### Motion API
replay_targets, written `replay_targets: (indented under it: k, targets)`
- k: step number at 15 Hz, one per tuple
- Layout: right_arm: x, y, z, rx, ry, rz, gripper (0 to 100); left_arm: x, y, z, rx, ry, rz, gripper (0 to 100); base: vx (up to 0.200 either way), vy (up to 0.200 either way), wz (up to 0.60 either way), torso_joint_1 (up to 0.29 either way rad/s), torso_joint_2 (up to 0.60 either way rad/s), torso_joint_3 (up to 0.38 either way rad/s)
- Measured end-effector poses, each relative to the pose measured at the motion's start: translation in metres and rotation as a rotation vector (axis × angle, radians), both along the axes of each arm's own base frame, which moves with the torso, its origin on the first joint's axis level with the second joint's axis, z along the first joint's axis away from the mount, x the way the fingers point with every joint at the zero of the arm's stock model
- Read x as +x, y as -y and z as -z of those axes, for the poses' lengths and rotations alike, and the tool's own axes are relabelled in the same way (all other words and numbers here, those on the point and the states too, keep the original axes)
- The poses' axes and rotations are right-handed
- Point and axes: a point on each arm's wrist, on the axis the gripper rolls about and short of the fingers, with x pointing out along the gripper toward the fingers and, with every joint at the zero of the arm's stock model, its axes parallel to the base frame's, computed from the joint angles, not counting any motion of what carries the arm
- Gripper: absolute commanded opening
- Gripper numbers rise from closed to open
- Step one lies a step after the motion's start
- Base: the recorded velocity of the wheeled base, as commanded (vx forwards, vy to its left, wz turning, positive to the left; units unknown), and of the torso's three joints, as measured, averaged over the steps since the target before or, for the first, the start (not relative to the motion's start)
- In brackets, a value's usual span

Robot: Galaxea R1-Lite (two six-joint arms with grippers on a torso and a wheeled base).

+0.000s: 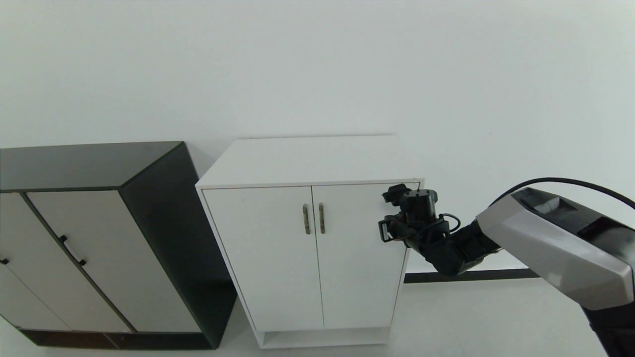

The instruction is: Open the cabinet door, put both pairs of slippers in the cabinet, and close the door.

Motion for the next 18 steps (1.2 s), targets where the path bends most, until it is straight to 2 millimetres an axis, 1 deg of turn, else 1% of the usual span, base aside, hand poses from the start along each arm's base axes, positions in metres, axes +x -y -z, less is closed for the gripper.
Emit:
replay_targets:
  k: [2,4,6,7,11,15,17,18]
  targets:
    - [-0.016,0.007,-0.001,-0.003,-0.006,-0.003,0,0.000,0.000,0.000,0.000,0.000,0.000,0,0.000,0.000,0.00,0.000,0.00,0.000]
    - [-0.039,0.017,0.000,-0.012,-0.025,-0.006,0,0.000,0.000,0.000,0.000,0.000,0.000,0,0.000,0.000,0.00,0.000,0.00,0.000]
    - [-0.069,0.032,0.000,-0.025,-0.048,-0.005,0,0.000,0.000,0.000,0.000,0.000,0.000,0,0.000,0.000,0.00,0.000,0.00,0.000]
    - [-0.082,0.039,-0.001,-0.028,-0.052,-0.005,0,0.000,0.000,0.000,0.000,0.000,0.000,0,0.000,0.000,0.00,0.000,0.00,0.000]
    - [-0.144,0.073,-0.008,-0.042,-0.061,0.013,0,0.000,0.000,0.000,0.000,0.000,0.000,0,0.000,0.000,0.00,0.000,0.00,0.000]
    - [-0.204,0.107,-0.004,-0.063,-0.075,0.050,0,0.000,0.000,0.000,0.000,0.000,0.000,0,0.000,0.000,0.00,0.000,0.00,0.000]
    - [-0.227,0.121,-0.004,-0.063,-0.056,0.094,0,0.000,0.000,0.000,0.000,0.000,0.000,0,0.000,0.000,0.00,0.000,0.00,0.000]
    - [-0.235,0.127,-0.005,-0.066,-0.051,0.137,0,0.000,0.000,0.000,-0.001,0.000,0.000,0,0.000,0.000,0.00,0.000,0.00,0.000]
